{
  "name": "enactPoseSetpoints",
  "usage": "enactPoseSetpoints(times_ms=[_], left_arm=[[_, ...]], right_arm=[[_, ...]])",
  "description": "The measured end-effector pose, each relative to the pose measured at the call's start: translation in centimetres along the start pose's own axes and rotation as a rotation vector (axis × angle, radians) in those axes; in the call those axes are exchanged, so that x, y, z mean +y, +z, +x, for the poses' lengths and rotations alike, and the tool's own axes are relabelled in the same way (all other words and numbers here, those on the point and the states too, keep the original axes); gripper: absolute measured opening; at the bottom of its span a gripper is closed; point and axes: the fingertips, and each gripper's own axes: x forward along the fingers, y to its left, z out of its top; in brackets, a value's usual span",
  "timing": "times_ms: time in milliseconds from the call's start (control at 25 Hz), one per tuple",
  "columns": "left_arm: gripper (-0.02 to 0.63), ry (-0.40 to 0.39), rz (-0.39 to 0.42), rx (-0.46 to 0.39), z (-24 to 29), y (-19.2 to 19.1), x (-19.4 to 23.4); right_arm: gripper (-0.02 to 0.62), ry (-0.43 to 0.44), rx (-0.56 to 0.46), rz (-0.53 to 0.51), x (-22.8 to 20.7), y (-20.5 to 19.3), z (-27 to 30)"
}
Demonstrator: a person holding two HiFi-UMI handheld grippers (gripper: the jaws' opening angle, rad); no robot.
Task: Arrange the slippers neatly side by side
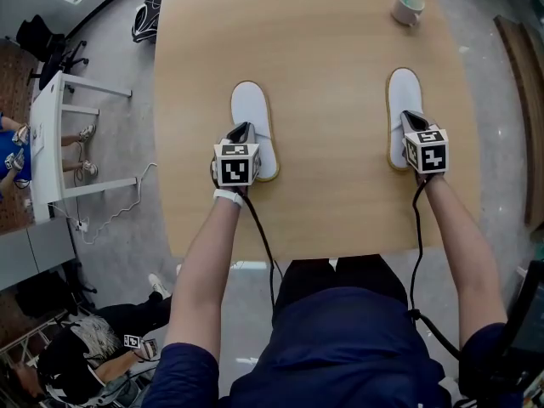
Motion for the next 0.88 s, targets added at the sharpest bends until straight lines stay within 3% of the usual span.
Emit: enactPoseSetpoints(times_ms=[240, 880], left_arm=[[0.018, -0.008, 0.030, 0.007, -0.4, -0.9, -1.9], [0.018, -0.073, -0.010, 0.003, -1.0, -2.5, -8.2]], right_arm=[[0.005, 0.034, -0.010, -0.001, 1.8, -0.3, -0.7], [0.005, 0.103, -0.015, 0.036, 7.9, -1.8, -1.5]])
